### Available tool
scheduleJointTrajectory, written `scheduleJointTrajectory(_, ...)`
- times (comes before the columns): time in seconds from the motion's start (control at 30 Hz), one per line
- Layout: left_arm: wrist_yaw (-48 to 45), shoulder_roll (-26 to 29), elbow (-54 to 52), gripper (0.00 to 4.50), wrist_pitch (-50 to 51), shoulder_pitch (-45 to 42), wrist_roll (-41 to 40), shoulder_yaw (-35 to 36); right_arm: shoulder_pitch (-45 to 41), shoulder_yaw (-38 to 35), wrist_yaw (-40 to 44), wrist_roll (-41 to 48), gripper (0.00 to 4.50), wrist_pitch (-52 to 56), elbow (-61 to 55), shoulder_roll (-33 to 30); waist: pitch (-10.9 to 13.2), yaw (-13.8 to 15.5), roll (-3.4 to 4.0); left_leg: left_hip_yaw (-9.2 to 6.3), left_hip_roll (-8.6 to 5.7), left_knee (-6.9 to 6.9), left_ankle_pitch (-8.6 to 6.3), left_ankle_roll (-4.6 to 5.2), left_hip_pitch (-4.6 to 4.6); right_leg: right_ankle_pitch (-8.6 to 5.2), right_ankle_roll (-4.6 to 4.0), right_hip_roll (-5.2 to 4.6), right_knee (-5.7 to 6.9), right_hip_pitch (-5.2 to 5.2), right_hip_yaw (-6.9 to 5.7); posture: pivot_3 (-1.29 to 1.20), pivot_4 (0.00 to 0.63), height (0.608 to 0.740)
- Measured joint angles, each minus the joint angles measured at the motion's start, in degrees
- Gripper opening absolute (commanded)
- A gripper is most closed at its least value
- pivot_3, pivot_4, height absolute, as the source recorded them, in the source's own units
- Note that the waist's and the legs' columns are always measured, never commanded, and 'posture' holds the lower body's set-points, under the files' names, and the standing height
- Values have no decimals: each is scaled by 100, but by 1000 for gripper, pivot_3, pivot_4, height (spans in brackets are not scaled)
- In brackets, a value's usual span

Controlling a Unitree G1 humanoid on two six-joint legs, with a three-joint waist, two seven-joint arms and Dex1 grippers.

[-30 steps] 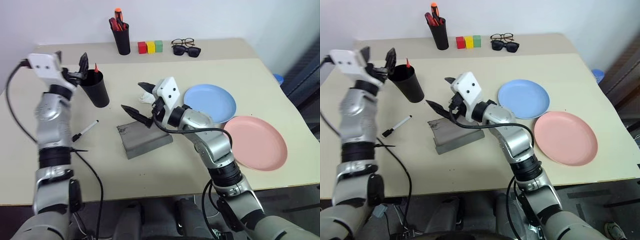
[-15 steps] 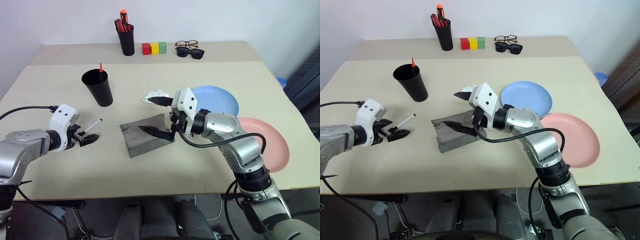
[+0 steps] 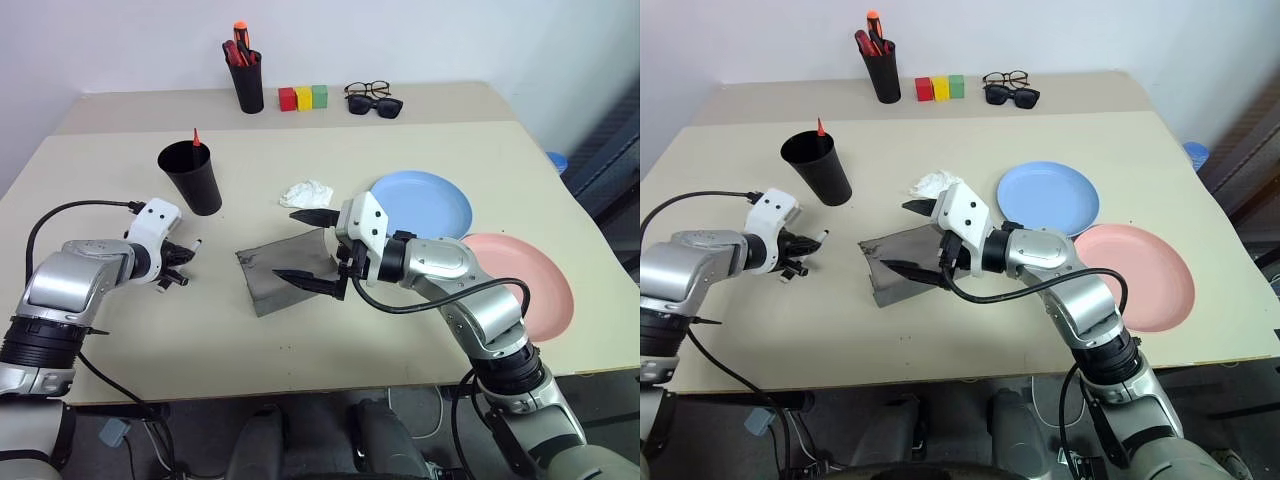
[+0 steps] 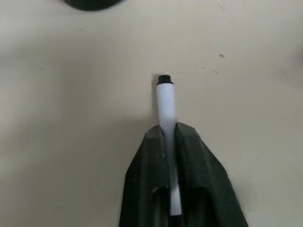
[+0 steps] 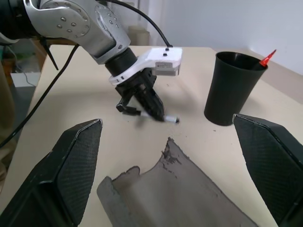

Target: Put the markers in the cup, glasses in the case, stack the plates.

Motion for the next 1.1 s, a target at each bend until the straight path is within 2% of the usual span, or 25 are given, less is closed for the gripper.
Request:
scheduleJointTrajectory(0.13, -371, -740, -787, 47, -1748, 409, -395, 923, 14, 17, -37, -12, 4500, 12, -5, 1, 1, 65, -13, -2, 12, 13, 1, -2, -45, 1, 1, -16, -5, -35, -3, 0, 150, 740)
scheduleJointTrajectory(0.2, -466, -1070, -1189, 47, -1919, 156, -870, 1293, 12, 27, -50, -16, 4500, 11, 0, 6, 1, 146, -12, 2, 6, 15, 1, -1, -45, 2, 2, -22, -5, -34, -2, 0, 150, 740)
scheduleJointTrajectory(0.3, 32, -1625, -1222, 47, -2231, -604, -1080, 1660, -66, 95, -55, -33, 4500, -11, 29, 75, 1, 184, -14, -3, -8, 29, -1, 2, -38, 3, 3, -19, -5, -17, -8, 0, 150, 740)
scheduleJointTrajectory(0.37, 697, -1943, -890, 47, -2793, -1162, -616, 1647, -159, 109, -72, -59, 4500, -68, 122, 190, 0, 177, -15, -2, -11, 36, -3, 5, -30, 3, 4, -15, -4, -7, -8, 0, 150, 740)
scheduleJointTrajectory(0.5, 1917, -2169, 347, 47, -4136, -1941, 596, 1562, -335, 168, -174, -124, 4500, -177, 300, 454, -1, 129, -13, 1, -8, 34, -3, 5, -26, 3, 4, -4, 0, -13, -3, 0, 150, 740)
scheduleJointTrajectory(0.63, 2404, -2309, 1687, 47, -5189, -2257, 1126, 1555, -365, 217, -240, -201, 4500, -246, 384, 626, -1, 148, -13, 2, -9, 33, -3, 5, -32, 3, 4, -7, -2, -18, -4, 0, 150, 740)
scheduleJointTrajectory(0.83, 2394, -2474, 3285, 47, -5991, -2351, 1250, 1562, -361, 329, -311, -288, 4500, -294, 387, 678, 0, 159, -14, 3, -11, 37, -3, 6, -36, 3, 4, -7, -3, -17, -7, 0, 150, 740)
scheduleJointTrajectory(1.03, 2115, -2645, 3742, 47, -6332, -2328, 1105, 1586, -289, 328, -393, -334, 4500, -293, 358, 659, 0, 149, -14, 3, -10, 38, -3, 6, -36, 3, 4, -7, -2, -17, -7, 0, 150, 740)
scheduleJointTrajectory(1.1, 2018, -2714, 3779, 823, -6358, -2293, 1041, 1587, -287, 329, -398, -334, 4500, -292, 351, 660, 0, 148, -14, 3, -10, 38, -3, 6, -36, 3, 4, -6, -2, -17, -7, 0, 150, 740)
